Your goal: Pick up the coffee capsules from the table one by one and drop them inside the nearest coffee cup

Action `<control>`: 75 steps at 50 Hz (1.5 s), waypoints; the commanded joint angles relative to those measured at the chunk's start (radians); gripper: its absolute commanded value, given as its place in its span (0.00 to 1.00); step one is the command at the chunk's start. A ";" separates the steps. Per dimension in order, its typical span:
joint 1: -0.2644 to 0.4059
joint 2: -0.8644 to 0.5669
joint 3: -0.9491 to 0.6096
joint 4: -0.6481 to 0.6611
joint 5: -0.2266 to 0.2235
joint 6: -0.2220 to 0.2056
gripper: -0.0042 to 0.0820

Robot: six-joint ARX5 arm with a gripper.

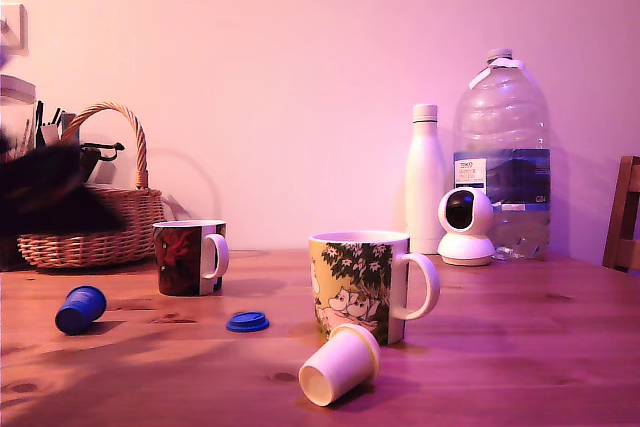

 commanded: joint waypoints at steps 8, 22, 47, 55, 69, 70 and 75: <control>0.037 -0.033 -0.079 0.024 -0.021 -0.048 0.75; 0.055 -0.032 -0.111 0.023 -0.039 -0.066 0.75; 0.055 0.080 -0.109 0.172 -0.047 -0.082 0.75; 0.055 0.197 -0.094 0.291 -0.047 -0.084 0.75; 0.055 0.374 0.001 0.378 -0.039 -0.085 0.75; 0.055 0.386 0.007 0.381 -0.038 -0.085 0.75; 0.055 0.430 0.032 0.390 -0.025 -0.085 0.75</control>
